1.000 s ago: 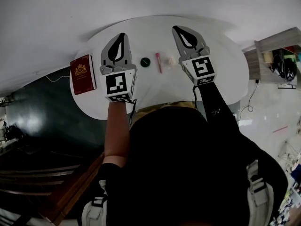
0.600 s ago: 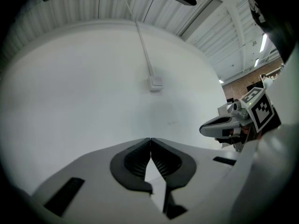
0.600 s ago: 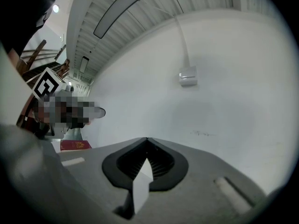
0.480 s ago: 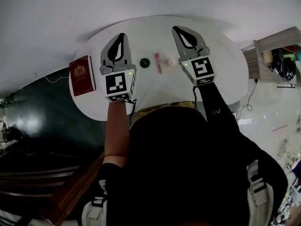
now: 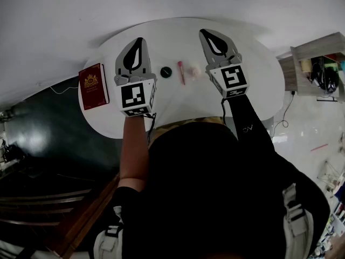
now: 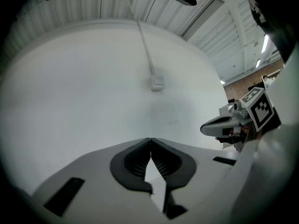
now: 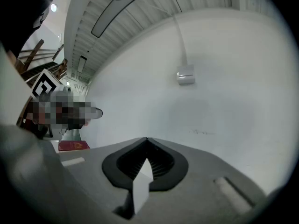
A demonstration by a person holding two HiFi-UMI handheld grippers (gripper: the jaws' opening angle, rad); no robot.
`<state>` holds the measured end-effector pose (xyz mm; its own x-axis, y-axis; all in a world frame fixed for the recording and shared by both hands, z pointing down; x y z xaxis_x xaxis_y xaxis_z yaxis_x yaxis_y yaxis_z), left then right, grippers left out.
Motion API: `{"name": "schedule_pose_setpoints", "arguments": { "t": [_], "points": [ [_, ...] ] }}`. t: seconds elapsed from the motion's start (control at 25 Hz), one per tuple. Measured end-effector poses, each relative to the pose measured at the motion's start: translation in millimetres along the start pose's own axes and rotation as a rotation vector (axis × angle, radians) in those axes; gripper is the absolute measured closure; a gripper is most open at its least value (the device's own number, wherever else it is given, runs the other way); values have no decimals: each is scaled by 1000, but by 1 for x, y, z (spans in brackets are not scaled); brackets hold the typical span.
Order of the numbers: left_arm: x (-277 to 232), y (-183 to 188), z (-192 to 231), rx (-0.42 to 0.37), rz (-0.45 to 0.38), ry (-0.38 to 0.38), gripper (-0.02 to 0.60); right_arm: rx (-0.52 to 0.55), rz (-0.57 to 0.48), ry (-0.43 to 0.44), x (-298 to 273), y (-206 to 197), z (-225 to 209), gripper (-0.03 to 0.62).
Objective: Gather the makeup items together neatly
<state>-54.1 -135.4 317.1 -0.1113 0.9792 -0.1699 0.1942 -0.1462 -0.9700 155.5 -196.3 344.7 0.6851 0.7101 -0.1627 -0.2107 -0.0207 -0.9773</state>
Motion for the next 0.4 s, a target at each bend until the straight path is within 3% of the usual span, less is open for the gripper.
{"name": "schedule_pose_setpoints", "arguments": {
  "t": [0.4],
  "points": [
    [1, -5, 1, 10, 16, 3, 572, -2, 21, 14, -3, -5, 2, 589]
  ]
}}
Point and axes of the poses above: the fingertips, and each gripper's own axes: x backward along the fingers, z to its left, y out of its top, the point moved 7 cm from there along x, backward along the fingers, and after that the axes turned 7 degrees about z, right-handed, at the moved point
